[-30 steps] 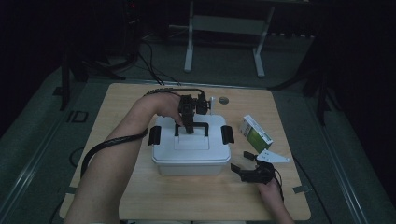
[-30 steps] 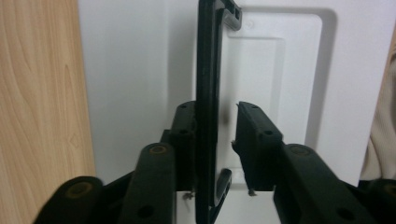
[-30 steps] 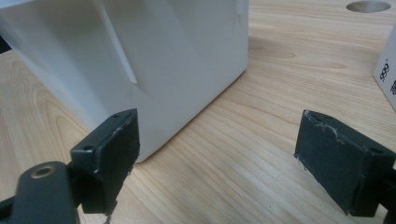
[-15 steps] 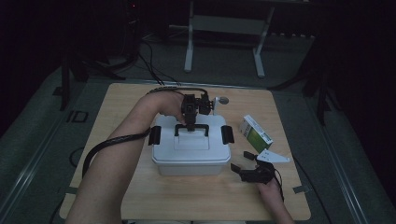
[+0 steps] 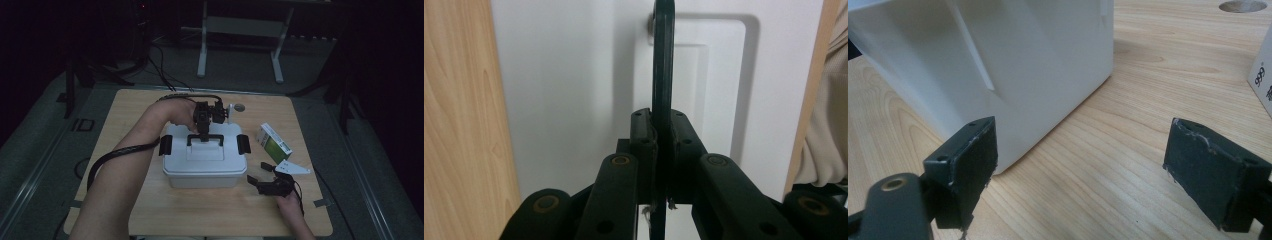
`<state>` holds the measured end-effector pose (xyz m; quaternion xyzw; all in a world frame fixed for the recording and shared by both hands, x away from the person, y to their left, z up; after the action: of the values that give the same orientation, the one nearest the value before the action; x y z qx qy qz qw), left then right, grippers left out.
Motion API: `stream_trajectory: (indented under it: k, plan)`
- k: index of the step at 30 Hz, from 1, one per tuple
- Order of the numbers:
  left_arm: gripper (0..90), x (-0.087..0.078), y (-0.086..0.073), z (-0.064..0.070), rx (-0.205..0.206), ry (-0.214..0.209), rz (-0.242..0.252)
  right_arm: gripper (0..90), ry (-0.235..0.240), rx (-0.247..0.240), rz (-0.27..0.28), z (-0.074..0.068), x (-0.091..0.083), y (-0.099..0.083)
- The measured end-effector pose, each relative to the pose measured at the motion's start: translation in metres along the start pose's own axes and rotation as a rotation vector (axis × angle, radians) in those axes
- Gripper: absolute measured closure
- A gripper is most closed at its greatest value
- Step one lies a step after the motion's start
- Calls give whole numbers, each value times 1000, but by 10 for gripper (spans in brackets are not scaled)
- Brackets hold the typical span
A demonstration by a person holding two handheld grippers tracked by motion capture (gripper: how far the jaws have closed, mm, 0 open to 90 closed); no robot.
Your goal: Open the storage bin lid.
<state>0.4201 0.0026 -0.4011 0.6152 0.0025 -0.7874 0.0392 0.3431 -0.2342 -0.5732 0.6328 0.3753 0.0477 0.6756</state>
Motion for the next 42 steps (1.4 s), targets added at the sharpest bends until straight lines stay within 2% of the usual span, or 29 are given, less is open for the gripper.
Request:
stream_trajectory:
  k: [11,20,23,35,42]
  plan:
    - [840,-5,0,3,6,-3,-11,137,0,0,-1,0,0,0]
    - [840,-19,-5,7,-1,25,16,137,0,2,-1,0,0,0]
    - [840,-24,-9,9,3,33,26,137,-1,3,-1,0,0,0]
    - [840,-31,-25,14,-28,44,52,137,-4,8,0,1,0,0]
    - [839,-34,-41,14,-48,67,66,137,-9,3,-4,0,1,0]
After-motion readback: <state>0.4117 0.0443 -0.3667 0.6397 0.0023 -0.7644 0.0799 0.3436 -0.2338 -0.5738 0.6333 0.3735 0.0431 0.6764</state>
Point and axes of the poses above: each handheld gripper's, and its own axes: x roughly forward along the jaws, y roughly out of its top, z roughly to its right, the point moved 5 cm from there along x, roughly forward along the jaws, and after that the axes turned 13 degrees about -y, right-handed, at the moved point
